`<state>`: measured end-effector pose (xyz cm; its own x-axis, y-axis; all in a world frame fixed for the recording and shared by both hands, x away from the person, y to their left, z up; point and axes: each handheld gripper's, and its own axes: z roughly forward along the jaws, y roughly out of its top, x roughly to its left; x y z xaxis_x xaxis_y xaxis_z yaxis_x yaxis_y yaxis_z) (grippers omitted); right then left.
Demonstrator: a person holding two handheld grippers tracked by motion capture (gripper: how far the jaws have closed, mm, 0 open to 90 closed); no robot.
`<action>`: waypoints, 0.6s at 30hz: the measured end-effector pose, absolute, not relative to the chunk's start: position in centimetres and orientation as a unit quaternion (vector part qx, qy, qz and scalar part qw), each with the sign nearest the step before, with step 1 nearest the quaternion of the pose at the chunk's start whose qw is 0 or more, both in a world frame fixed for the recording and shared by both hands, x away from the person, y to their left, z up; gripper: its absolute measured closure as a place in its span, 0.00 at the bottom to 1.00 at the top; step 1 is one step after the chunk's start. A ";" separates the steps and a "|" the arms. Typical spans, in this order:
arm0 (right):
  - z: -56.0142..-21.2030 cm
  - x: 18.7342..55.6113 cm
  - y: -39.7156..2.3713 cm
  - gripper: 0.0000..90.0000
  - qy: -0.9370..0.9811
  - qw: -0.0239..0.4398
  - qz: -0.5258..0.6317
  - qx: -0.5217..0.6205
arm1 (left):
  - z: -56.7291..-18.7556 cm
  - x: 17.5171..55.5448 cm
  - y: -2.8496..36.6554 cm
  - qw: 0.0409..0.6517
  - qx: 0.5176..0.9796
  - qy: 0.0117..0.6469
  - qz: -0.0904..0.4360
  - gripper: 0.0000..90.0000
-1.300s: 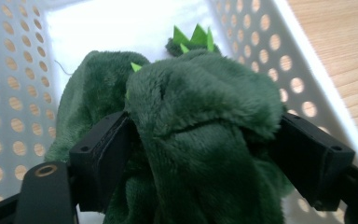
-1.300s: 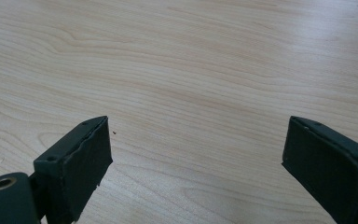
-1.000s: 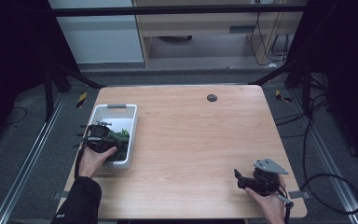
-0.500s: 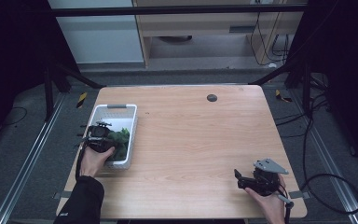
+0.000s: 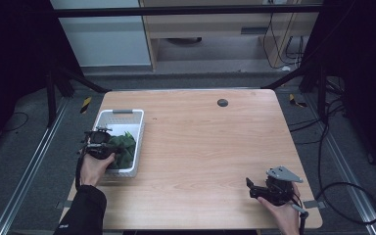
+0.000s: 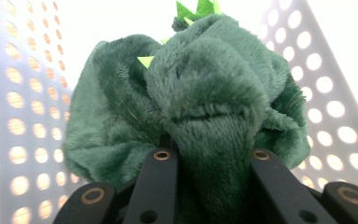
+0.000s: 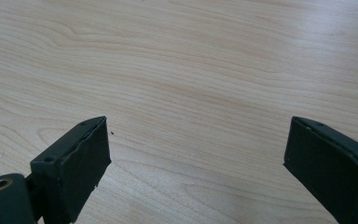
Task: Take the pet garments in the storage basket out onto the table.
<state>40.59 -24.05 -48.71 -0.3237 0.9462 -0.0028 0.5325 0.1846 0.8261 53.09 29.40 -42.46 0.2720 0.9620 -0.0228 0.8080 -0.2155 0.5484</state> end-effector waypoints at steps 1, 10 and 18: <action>-48.7 40.6 -24.1 0.08 0.719 0.273 0.379 0.514 | -41.8 52.8 29.6 0.242 0.761 0.577 0.168 0.89; -48.7 40.6 -24.0 0.07 0.720 0.274 0.379 0.514 | -38.9 51.4 30.4 0.272 0.760 0.559 0.191 0.90; -48.7 40.6 -24.1 0.07 0.719 0.272 0.380 0.515 | -37.2 50.4 30.4 0.290 0.766 0.538 0.198 0.90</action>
<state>40.59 -24.07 -48.71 -0.3215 0.9469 0.0006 0.5338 0.1807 0.8261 50.41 30.42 -37.24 0.3423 0.9396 -0.0083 0.7091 -0.2526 0.6583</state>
